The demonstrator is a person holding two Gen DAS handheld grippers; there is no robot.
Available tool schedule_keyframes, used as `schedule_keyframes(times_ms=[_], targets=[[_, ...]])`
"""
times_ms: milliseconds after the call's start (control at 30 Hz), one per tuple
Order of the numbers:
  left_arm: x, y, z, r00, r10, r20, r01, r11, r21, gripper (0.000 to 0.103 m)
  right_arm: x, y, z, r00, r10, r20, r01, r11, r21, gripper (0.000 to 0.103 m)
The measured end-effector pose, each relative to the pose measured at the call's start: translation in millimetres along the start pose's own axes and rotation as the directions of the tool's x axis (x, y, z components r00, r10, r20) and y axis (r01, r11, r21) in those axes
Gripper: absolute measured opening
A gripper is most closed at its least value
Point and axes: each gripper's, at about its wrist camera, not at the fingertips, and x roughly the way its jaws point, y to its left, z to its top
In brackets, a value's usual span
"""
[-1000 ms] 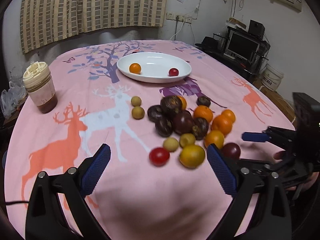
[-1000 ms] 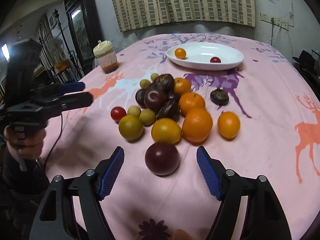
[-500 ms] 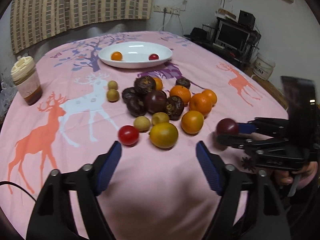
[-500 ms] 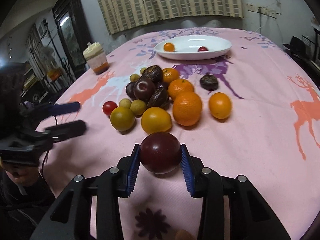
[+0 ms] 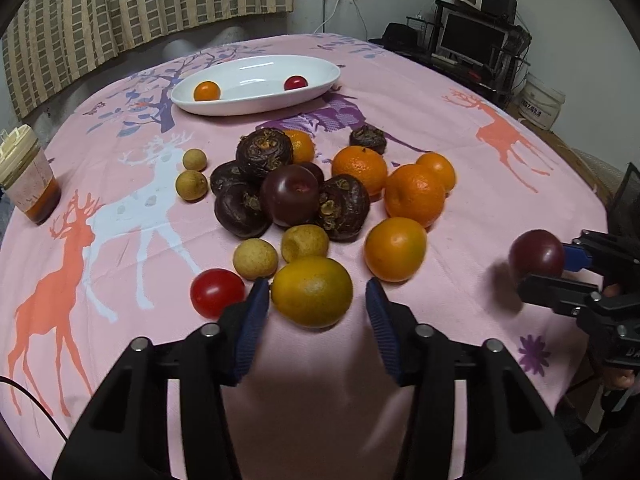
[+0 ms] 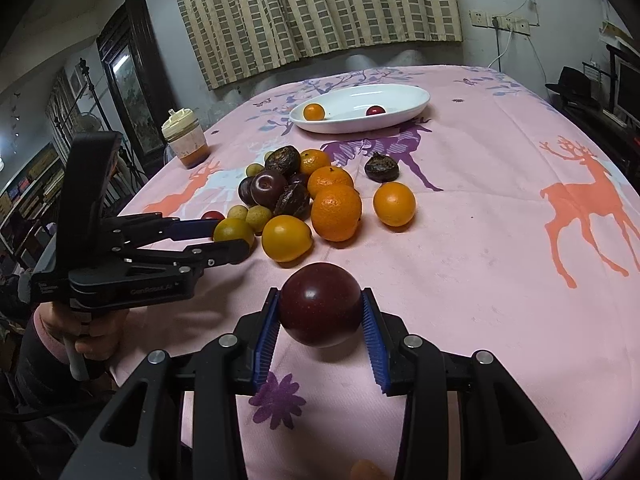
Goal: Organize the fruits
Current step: 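Grasp a dark red tomato with the right tool while the left tool grasps a yellow tomato, then lower both held tomatoes onto the white plate and open both tools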
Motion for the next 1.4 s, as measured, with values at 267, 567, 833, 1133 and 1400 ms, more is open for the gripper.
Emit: schedule_keyframes(times_ms=[267,567,833,1133,1400], targets=[[2,9,0,1.000,-0.014,-0.014,0.014,1.000,-0.022,0.042,6,-7,6,1.000,0.011,-0.007,-0.010,1.000,0.019,0.040],[-35,48,57,0.987,-0.148,0.060,0.152,0.987,-0.060,0.042,12,-14,81,0.996,0.071,0.052,-0.071,0.997,0.000,0.040],[41,91,197,0.995,-0.020,0.094,0.031,0.993,-0.113,0.042,104,-54,216,0.990,-0.054,0.127,0.044,0.996,0.082,0.040],[142,105,232,0.999,0.014,-0.047,-0.021,0.987,-0.158,0.042,204,-80,257,0.994,-0.108,-0.002,0.108,0.993,0.049,0.041],[93,106,221,0.996,0.085,0.040,-0.078,0.984,-0.157,0.091,166,-66,244,0.994,-0.107,0.026,0.105,0.994,0.041,0.063]])
